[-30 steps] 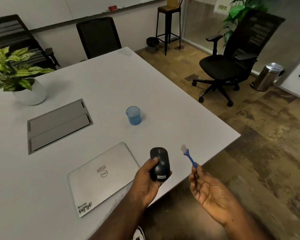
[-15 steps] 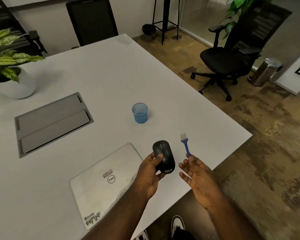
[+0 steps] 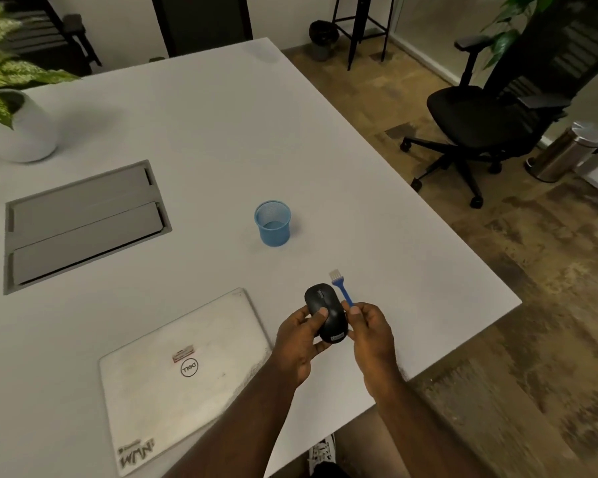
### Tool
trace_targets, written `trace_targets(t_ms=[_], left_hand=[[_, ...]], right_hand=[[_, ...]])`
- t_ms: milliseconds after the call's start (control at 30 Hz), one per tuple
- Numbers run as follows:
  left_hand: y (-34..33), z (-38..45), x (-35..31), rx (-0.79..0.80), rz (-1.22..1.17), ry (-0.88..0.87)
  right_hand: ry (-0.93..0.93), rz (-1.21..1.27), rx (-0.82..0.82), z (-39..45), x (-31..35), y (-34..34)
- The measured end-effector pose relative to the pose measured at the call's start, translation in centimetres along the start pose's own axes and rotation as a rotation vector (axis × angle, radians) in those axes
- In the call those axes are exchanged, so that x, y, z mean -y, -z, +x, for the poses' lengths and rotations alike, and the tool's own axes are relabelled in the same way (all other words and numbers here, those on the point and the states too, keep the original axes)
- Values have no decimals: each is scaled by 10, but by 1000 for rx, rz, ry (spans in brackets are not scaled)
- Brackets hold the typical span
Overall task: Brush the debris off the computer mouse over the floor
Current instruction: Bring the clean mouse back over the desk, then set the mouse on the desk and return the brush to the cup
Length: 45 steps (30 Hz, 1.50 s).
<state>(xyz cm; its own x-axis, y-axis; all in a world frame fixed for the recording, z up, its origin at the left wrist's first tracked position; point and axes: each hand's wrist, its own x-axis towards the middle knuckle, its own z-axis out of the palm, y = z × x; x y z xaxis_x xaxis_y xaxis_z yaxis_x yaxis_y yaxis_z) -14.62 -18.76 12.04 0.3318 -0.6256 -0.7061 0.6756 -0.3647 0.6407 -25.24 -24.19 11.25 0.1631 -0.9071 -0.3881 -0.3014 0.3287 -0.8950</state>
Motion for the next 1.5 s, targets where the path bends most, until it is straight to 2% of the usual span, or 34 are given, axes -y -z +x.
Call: trace_targets(t_ms=[200,400,900,1133,1267,1367,1433,1500], left_hand=[[-15,55,21,-231,-13,48],[-16,97,40,-358,104,38],[-16,125,51,-490,308,-41],[4,107,30,-592,491,-210],[41,94,27,-634,690,-433],[70,83,25,-783,946,-596],[90,79,24,-856,1108,-640],[109,79,25,-885,1241,-605]], right_hand=[[-25,-113,23,53,-32,-5],[-59,-218,59,88,-63,-10],[-33,-255,112,108,-74,-17],[65,-210,43,117,-57,-3],[108,-151,54,129,-29,-3],[162,-149,103,139,-5,-15],[213,-173,125,147,12,-29],[281,-194,131,155,31,-45]])
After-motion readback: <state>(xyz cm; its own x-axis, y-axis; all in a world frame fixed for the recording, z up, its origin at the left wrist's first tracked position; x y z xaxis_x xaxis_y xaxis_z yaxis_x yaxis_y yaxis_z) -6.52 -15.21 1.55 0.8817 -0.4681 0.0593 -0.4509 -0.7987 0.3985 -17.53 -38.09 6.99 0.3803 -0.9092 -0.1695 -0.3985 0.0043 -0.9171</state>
